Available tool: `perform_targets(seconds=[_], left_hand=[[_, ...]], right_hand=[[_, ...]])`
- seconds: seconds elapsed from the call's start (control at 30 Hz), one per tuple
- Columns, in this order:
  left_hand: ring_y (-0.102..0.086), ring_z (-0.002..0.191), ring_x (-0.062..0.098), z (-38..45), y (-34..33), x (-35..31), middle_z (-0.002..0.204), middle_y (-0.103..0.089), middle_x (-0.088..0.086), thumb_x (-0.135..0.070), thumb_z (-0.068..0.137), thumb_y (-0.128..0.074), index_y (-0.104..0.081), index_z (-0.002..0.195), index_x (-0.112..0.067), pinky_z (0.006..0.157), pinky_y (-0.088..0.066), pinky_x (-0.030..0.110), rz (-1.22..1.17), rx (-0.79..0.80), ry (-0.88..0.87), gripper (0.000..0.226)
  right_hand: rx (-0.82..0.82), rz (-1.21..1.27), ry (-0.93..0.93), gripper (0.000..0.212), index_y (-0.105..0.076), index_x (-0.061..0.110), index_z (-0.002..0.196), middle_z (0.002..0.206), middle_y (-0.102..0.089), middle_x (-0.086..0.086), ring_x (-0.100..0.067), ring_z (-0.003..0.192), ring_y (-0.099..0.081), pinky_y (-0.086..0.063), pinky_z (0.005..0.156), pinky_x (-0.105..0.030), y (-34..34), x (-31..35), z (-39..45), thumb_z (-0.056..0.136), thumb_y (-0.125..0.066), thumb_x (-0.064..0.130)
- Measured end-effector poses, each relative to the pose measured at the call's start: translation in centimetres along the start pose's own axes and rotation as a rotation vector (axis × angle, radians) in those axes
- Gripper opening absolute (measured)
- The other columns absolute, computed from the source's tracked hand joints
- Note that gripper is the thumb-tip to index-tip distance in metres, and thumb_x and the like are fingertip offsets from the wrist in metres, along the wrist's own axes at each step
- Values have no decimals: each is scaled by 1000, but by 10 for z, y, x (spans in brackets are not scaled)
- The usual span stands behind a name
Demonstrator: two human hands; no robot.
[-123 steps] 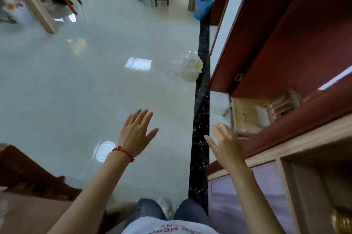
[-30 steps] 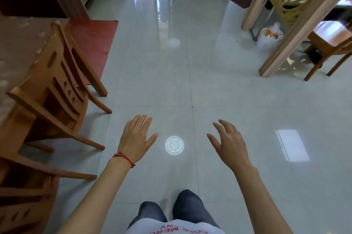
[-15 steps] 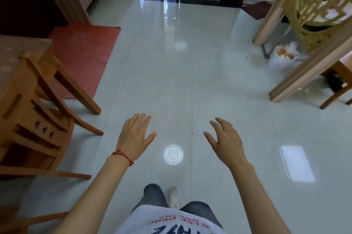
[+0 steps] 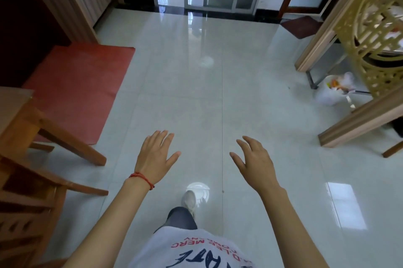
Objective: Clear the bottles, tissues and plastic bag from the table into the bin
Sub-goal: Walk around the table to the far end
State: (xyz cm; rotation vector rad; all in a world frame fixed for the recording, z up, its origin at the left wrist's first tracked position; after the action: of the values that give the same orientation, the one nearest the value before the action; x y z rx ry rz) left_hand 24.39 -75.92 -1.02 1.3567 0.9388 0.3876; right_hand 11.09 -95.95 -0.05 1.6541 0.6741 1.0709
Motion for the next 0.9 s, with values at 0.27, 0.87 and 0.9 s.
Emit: perform_targets(seconds=[0.27, 0.87, 0.9], left_hand=[[-31, 134, 34, 126, 32, 31, 141, -42, 18, -38, 89, -52, -43, 132, -3, 111, -20, 46, -10, -45, 2, 56], [-27, 136, 30, 337, 73, 113, 144, -38, 16, -35, 90, -52, -39, 135, -5, 113, -18, 43, -36, -157, 273, 56], [-28, 136, 30, 343, 76, 121, 144, -38, 16, -36, 90, -51, -39, 135, -5, 113, -18, 43, -41, -171, 304, 56]], right_hand=[[20, -4, 15, 49, -42, 13, 134, 146, -37, -7, -22, 136, -31, -29, 108, -36, 13, 18, 129, 94, -42, 41], [83, -44, 279, 49, -43, 14, 133, 146, -38, -7, -21, 135, -31, -30, 107, -36, 38, 61, 432, 94, -42, 42], [93, -51, 309, 49, -43, 14, 133, 146, -38, -6, -21, 135, -31, -29, 107, -36, 39, 68, 447, 94, -42, 42]])
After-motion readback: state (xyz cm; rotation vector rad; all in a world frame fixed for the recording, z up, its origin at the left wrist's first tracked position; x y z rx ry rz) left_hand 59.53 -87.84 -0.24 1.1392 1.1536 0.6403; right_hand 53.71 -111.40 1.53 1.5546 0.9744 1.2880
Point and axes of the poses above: each hand's wrist, its own z-axis towards the middle knuckle, its own y-axis out of the back of the hand, x = y × z, the point moved 10 cm from there along z, towards the middle knuckle
